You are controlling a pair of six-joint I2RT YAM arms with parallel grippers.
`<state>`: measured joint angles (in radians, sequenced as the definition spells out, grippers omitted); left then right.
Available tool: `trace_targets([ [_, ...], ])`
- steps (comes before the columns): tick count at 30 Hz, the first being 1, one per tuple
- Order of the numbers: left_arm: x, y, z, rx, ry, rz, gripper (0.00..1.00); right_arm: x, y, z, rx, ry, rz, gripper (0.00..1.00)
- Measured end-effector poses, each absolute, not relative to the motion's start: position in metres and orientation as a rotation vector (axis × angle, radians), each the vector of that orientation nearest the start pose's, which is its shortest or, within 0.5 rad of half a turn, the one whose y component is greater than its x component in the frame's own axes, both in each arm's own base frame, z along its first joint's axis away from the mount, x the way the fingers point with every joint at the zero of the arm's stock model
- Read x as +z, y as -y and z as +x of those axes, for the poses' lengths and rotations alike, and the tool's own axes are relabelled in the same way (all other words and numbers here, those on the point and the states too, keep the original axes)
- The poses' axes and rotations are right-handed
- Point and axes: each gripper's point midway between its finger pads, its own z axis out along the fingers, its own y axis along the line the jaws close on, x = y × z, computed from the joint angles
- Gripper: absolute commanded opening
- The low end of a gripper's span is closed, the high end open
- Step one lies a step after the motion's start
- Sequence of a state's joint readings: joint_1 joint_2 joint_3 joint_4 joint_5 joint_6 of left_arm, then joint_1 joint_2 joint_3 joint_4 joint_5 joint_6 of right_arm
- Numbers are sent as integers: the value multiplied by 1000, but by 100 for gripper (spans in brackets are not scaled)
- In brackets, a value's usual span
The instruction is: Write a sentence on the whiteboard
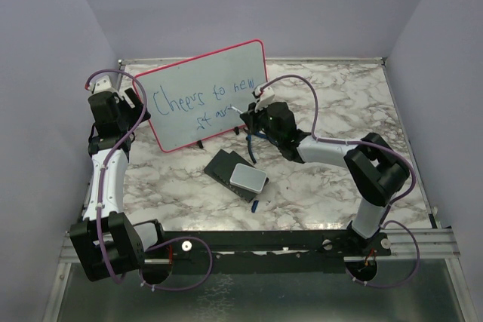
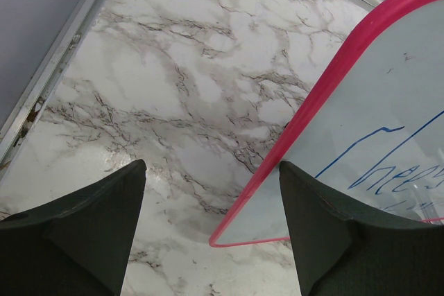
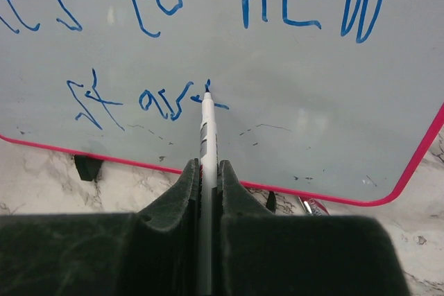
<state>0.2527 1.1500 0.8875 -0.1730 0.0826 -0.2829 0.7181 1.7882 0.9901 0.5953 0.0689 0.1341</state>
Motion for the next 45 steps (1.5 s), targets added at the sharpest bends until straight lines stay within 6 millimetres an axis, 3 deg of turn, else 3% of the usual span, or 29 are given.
trace_targets([
  [17,208,-68,367,-102,-1948,-480,79,125,-335,392,551,-1802,-468,1],
  [45,208,-68,367,-102,-1948,-480,79,124,-331,395,521,-1807,-448,1],
])
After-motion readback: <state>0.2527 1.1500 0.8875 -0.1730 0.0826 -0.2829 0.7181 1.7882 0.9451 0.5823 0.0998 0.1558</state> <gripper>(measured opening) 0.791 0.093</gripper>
